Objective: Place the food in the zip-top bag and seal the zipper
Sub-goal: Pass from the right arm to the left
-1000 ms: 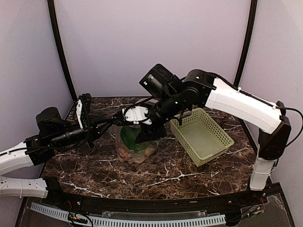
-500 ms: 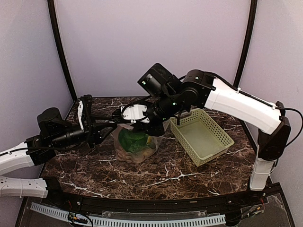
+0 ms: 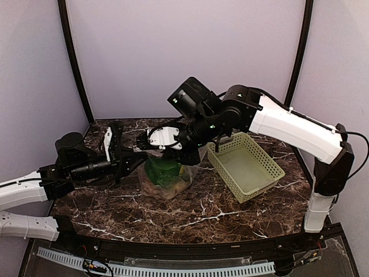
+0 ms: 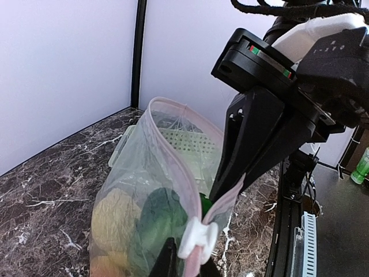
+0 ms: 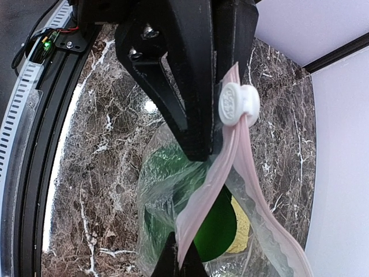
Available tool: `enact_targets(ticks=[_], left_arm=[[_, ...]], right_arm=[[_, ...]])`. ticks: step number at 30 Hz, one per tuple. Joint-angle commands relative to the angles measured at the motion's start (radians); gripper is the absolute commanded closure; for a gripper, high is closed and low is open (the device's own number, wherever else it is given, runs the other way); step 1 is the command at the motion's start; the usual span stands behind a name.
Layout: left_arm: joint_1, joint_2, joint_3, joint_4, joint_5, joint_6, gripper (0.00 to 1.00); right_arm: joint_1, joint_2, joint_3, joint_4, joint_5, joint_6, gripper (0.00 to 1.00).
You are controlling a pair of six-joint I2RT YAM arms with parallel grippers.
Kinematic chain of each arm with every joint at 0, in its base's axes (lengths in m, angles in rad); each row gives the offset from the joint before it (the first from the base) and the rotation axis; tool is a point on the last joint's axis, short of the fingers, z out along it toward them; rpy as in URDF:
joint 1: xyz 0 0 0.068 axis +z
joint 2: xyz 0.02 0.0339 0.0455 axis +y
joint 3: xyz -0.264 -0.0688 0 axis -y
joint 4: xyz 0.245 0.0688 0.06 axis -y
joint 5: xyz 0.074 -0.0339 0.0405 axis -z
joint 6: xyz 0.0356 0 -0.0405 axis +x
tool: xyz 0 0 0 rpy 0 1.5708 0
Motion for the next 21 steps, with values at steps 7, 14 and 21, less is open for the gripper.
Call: enact_targets(ticks=[7,14,21], left_arm=[[-0.003,-0.063,-0.025,0.030,-0.014,0.004,0.90],[-0.003,-0.067,-0.027,0.029,-0.021,0.009,0.93],[-0.003,-0.048,-0.017,0.042,0.016,0.003,0.99]], right_arm=[[0.007,0.002,0.015,0.040,0.008,0.007,1.00],[0.006,0.002,0.015,0.040,0.010,0.009,1.00],[0.005,0.002,0.007,0.045,0.020,0.005,0.99]])
